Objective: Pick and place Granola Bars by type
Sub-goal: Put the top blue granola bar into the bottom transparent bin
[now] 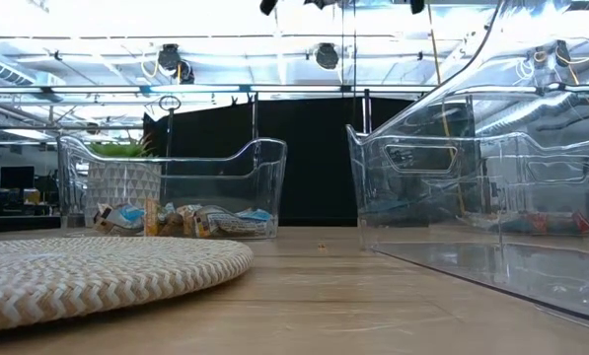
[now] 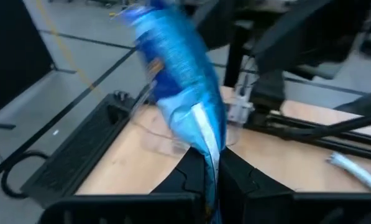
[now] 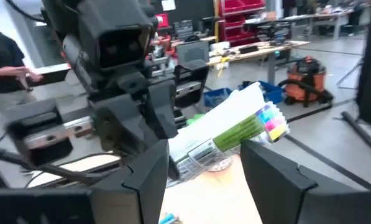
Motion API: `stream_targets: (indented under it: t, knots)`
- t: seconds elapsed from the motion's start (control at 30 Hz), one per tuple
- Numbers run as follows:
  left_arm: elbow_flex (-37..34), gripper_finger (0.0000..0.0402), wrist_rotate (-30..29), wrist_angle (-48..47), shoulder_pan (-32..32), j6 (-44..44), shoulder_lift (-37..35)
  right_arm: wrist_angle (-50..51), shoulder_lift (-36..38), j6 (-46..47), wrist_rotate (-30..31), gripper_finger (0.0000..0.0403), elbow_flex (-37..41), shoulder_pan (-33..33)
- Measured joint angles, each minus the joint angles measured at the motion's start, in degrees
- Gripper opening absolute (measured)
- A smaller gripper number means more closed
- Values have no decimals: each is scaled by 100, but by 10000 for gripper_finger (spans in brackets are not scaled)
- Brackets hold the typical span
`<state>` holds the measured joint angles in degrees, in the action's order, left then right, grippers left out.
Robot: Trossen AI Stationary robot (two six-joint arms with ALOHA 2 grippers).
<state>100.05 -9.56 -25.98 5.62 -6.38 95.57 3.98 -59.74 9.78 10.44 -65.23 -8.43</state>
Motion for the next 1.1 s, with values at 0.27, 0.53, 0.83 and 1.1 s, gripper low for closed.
stream_targets:
  t: [0.27,0.53,0.83,1.1]
  knots:
    - [-6,20,-692,338,-640,-78,4,-437,-339,131,-5,190,0,271]
    - [-4,18,-1732,370,-1018,-273,4,-626,-364,423,248,190,-1,407]
    - [-5,18,-2522,486,-1179,462,4,-728,-322,649,415,179,0,412]
    - [-221,17,-2369,474,-1177,1344,6,-887,-320,710,167,210,0,484]
